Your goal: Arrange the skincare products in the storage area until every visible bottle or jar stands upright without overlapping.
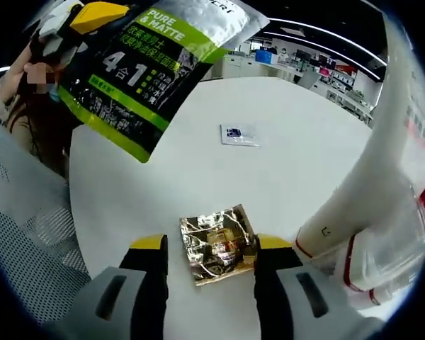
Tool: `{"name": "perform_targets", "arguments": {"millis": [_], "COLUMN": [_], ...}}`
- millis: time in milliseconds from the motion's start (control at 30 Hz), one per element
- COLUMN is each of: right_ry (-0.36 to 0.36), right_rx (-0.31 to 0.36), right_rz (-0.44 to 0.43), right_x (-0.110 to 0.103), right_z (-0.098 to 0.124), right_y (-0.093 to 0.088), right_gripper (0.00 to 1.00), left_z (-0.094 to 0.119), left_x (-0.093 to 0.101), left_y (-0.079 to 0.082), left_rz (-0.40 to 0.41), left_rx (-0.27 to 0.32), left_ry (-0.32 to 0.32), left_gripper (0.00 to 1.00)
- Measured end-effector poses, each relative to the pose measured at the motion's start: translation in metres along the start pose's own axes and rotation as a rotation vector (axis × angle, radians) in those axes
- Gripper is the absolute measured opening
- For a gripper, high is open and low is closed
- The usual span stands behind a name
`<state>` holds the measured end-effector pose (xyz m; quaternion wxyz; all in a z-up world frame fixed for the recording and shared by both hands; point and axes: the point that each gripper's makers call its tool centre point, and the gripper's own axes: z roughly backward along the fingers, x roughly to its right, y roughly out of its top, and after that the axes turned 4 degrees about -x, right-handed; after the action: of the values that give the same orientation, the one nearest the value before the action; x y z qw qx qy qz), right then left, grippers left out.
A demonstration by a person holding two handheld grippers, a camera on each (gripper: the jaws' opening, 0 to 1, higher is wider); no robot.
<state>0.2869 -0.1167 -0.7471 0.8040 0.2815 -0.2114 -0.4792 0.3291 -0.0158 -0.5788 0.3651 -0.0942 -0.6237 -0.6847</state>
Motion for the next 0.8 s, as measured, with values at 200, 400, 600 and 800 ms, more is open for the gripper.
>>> {"name": "perform_targets", "arguments": {"millis": [200,400,600,800], "right_ry": [0.045,0.084,0.119,0.159], "right_rx": [-0.012,-0.022,-0.049,-0.080], "right_rz": [0.002,0.025,0.060,0.082], "right_x": [-0.008,-0.013,-0.017,-0.018], "right_z": [0.003,0.007,0.016,0.027], "right_y": [-0.004,-0.007,-0.018,-0.030], "right_gripper": [0.33,0.29,0.29,0.29], "left_z": [-0.001,-0.005,-0.009,-0.020], "left_x": [0.001,0.003,0.003,0.005], "left_y": [-0.001,-0.002,-0.004,-0.014], "left_rz": [0.004,0.001,0.004,0.020], "left_rx": [-0.004,-0.012,-0.026,-0.060], "left_ry": [-0.002,-0.008,-0.007,-0.009], "left_gripper": [0.00,0.00,0.00,0.00]}}
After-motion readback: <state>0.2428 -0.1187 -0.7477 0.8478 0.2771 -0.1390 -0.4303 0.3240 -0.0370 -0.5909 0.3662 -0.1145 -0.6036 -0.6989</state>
